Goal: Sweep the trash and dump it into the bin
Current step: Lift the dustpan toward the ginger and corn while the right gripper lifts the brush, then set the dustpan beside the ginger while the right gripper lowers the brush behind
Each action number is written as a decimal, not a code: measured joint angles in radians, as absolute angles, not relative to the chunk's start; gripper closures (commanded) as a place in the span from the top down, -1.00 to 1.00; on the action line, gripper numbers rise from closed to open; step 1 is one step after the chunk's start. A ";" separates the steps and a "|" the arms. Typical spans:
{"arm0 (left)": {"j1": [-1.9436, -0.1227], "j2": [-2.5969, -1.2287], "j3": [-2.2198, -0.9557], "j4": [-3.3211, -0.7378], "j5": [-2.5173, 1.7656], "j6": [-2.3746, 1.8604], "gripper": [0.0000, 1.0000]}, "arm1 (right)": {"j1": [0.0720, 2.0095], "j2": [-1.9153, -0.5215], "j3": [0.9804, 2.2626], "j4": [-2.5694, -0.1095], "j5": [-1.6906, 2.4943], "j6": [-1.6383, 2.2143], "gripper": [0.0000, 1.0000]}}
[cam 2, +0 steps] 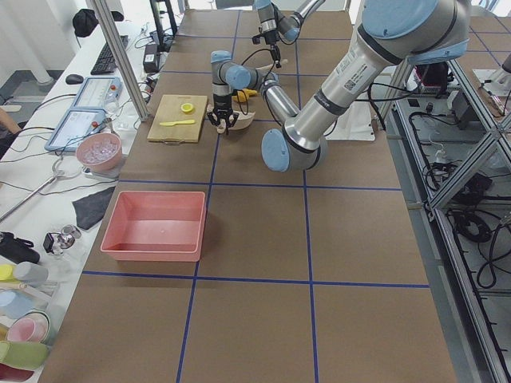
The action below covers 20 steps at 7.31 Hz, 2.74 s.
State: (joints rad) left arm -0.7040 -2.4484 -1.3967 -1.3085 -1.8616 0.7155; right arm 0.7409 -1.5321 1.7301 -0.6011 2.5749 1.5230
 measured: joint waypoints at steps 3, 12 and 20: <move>-0.682 -2.464 -1.325 -1.384 -1.887 0.712 -1.00 | 0.711 -1.499 1.733 -0.593 2.571 1.586 -1.00; -0.668 -2.501 -1.265 -1.394 -1.995 0.703 -1.00 | 0.699 -1.438 1.731 -0.594 2.557 1.658 -1.00; -0.654 -2.532 -1.233 -1.347 -1.996 0.694 -1.00 | 0.695 -1.556 1.724 -0.335 2.441 1.506 -1.00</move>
State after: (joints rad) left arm -0.6540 -2.5322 -1.2333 -1.3473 -1.9957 0.6939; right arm 0.6948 -1.5562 1.7243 -0.3349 2.4413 1.5063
